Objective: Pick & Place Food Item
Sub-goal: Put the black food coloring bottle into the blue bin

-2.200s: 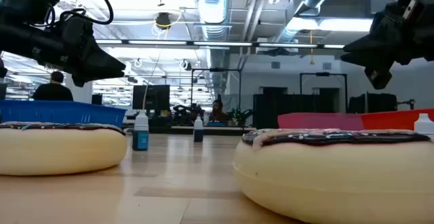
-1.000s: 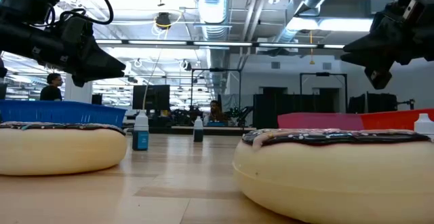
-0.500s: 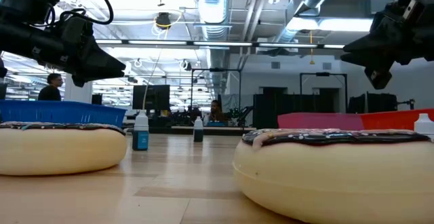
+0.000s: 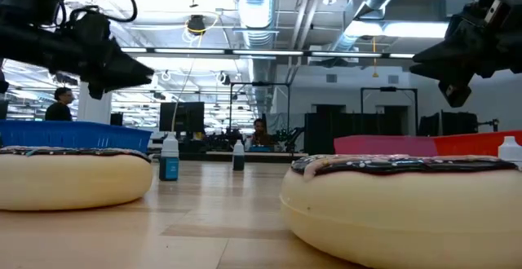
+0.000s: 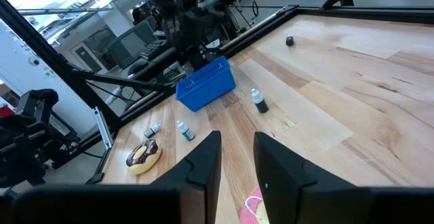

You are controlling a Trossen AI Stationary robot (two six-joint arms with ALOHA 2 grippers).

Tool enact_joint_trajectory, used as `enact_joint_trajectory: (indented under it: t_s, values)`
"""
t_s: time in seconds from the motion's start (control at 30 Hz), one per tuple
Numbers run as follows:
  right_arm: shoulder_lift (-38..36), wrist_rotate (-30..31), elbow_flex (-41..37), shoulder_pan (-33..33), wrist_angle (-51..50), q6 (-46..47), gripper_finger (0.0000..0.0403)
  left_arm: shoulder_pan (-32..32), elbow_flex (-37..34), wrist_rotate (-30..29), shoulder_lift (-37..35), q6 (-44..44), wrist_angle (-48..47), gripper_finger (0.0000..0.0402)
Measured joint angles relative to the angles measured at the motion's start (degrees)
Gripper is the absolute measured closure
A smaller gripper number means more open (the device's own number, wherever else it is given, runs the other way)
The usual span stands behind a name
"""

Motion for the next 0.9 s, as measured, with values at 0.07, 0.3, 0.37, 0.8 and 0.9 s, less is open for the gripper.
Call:
enact_joint_trajectory:
  t_s: [0.07,0.3,0.37,0.8,0.9]
  values:
    - [0.0,0.0,0.0,0.0,0.0,0.0,0.0321,0.0,0.0,-1.5,0.0,-4.5,2.7,0.0256]
    - [0.0,0.0,0.0,0.0,0.0,0.0,0.0321,0.0,0.0,0.6,0.1,-34.1,6.1,0.0256]
    - [0.0,0.0,0.0,0.0,0.0,0.0,0.0321,-0.1,0.0,0.8,0.8,-36.7,5.1,0.0256]
    - [0.0,0.2,-0.3,-0.6,2.2,1.0,0.0321,-0.5,0.0,14.2,9.2,-55.6,6.7,0.0256]
    - [0.0,1.7,-0.3,-0.9,5.1,4.5,0.0321,-0.5,0.0,13.9,11.1,-56.1,13.1,0.0256]
